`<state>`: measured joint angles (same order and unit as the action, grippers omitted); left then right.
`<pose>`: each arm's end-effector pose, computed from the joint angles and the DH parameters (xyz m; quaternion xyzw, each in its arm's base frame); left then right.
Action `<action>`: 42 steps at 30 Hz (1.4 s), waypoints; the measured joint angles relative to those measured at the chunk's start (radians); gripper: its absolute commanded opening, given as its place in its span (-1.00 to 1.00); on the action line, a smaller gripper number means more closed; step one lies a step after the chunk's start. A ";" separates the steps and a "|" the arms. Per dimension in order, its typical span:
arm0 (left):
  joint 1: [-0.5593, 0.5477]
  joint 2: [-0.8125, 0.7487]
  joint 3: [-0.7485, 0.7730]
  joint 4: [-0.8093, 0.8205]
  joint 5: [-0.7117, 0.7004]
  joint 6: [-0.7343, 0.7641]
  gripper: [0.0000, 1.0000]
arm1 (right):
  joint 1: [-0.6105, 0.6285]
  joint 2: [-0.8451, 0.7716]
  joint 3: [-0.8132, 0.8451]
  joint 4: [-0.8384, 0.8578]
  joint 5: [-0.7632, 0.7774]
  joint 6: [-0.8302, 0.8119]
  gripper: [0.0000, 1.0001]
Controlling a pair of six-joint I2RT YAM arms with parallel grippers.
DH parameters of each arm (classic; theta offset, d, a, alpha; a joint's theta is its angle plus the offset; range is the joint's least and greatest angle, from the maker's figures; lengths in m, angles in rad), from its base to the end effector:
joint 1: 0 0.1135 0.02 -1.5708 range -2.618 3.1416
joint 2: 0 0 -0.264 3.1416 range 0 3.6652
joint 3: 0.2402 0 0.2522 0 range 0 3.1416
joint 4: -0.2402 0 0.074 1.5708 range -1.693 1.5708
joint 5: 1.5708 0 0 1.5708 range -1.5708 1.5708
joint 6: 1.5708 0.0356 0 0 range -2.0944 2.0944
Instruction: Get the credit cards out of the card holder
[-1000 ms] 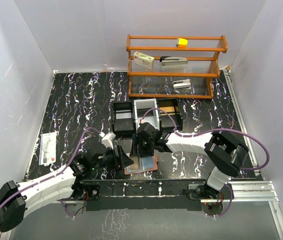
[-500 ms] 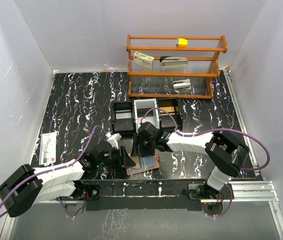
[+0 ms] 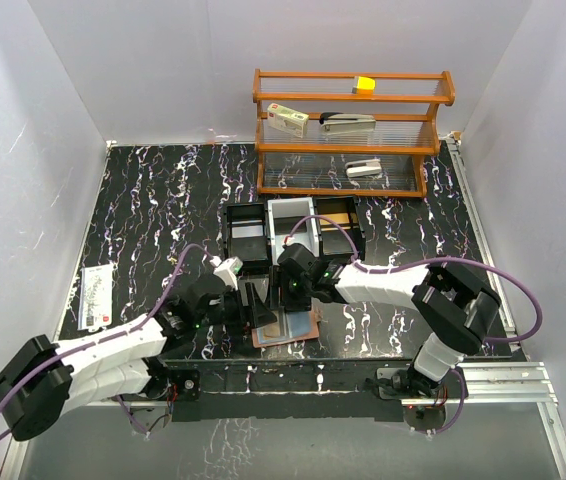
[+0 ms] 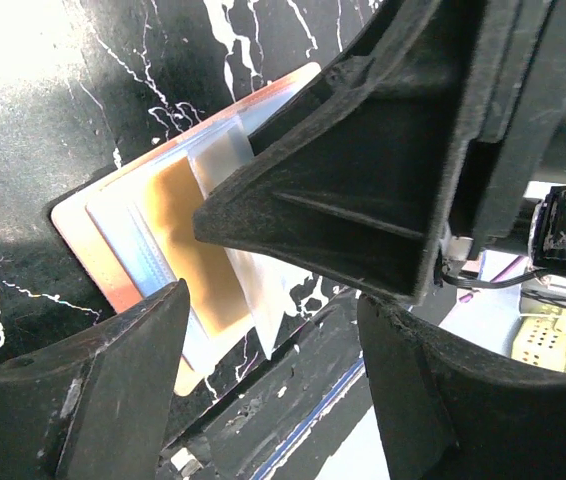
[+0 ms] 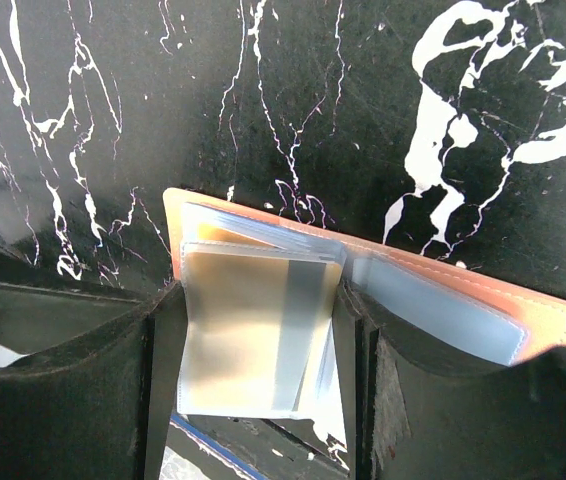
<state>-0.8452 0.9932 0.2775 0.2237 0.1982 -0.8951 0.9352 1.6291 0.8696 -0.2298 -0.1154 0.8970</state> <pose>0.1249 -0.1513 0.1678 0.0295 0.8548 -0.4454 0.2646 0.1834 0.2554 0.1605 -0.0348 0.9559 0.2607 0.1304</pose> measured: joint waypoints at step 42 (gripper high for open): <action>-0.011 0.389 0.189 0.159 0.187 0.023 0.14 | -0.104 -0.260 -0.016 -0.156 0.111 -0.027 0.49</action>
<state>-0.8562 1.3827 0.4667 0.3824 0.3855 -0.8726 0.8310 1.3689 0.8532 -0.3859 -0.0044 0.8700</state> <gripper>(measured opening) 0.561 0.754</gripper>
